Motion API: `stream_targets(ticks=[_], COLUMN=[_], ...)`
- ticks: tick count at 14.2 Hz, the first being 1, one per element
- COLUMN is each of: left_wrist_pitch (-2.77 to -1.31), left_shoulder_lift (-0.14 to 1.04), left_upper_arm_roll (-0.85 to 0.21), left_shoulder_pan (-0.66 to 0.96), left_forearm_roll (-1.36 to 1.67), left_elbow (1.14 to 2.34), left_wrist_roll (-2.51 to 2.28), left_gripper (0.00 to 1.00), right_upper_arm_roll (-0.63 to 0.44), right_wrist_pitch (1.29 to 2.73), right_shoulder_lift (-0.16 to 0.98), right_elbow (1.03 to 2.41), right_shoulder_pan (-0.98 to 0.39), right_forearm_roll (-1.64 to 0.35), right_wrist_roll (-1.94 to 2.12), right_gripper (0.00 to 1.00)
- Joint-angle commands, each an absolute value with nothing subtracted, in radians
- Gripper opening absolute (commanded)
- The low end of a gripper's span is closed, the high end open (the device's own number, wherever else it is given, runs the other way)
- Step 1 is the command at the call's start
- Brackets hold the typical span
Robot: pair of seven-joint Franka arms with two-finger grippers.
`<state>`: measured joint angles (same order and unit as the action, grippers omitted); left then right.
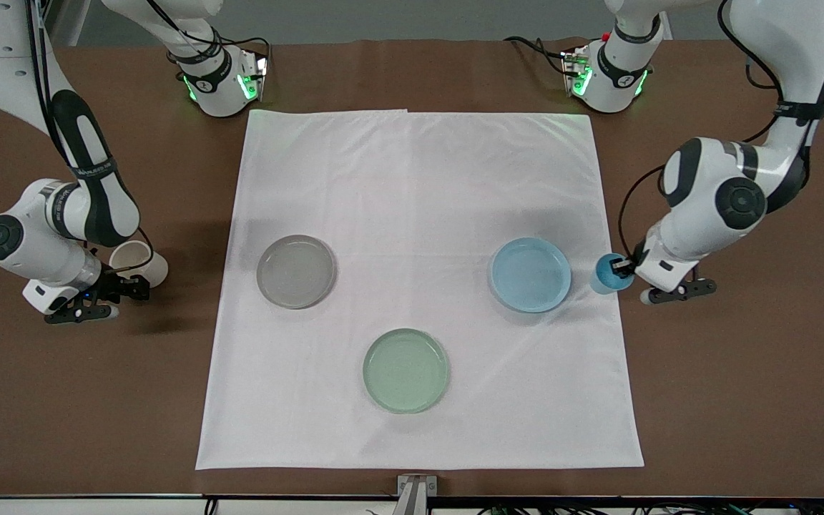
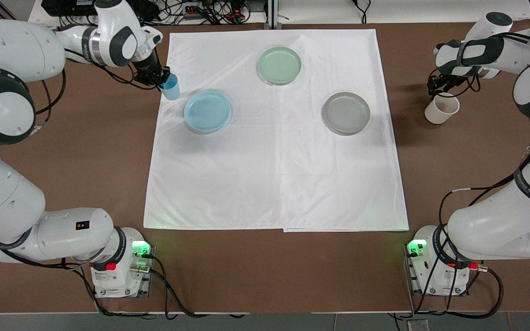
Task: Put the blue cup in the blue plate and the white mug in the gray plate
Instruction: 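Lower the blue cup onto the blue plate and open the left gripper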
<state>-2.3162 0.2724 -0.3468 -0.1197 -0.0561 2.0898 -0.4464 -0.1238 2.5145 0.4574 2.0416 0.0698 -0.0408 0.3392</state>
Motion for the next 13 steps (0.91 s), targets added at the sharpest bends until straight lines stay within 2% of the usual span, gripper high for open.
stream_targets(ticks=[1,4,8,9,10,11,12,13], left_wrist_pitch=[-2.315,-2.339,-2.381,-2.381,-2.379,-2.373,-2.365,-2.341], left_shoulder_lift=[0.313,0.366,0.417,0.417,0.411,0.402,0.382,0.358], left_upper_arm_roll=[-0.368,-0.367,-0.367,-0.367,-0.367,-0.367,-0.367,-0.364], left_shoulder_pan=[-0.071,0.015,0.028,0.031,0.026,0.018,0.017,0.015], left_forearm_roll=[-0.072,-0.074,-0.074,-0.074,-0.074,-0.074,-0.074,-0.074], left_elbow=[2.092,2.082,2.075,2.074,2.069,2.059,2.048,2.03], left_wrist_roll=[-0.573,-0.725,-0.785,-0.793,-0.799,-0.802,-0.801,-0.799], left_gripper=[0.01,0.04,0.17,0.35,0.61,0.77,1.0,1.0], right_upper_arm_roll=[-0.11,-0.112,-0.11,-0.11,-0.11,-0.11,-0.11,-0.107], right_wrist_pitch=[2.519,2.516,2.516,2.516,2.514,2.508,2.487,2.461], right_shoulder_lift=[0.449,0.448,0.448,0.448,0.448,0.448,0.443,0.44], right_elbow=[2.056,2.057,2.066,2.066,2.066,2.066,2.063,2.056], right_shoulder_pan=[0.084,0.084,0.081,0.081,0.081,0.08,0.078,0.077], right_forearm_roll=[-0.064,-0.064,-0.064,-0.064,-0.064,-0.064,-0.064,-0.064], right_wrist_roll=[0.36,0.36,0.359,0.359,0.359,0.359,0.359,0.359], right_gripper=[0.52,0.38,0.21,0.17,0.13,0.1,0.06,0.05])
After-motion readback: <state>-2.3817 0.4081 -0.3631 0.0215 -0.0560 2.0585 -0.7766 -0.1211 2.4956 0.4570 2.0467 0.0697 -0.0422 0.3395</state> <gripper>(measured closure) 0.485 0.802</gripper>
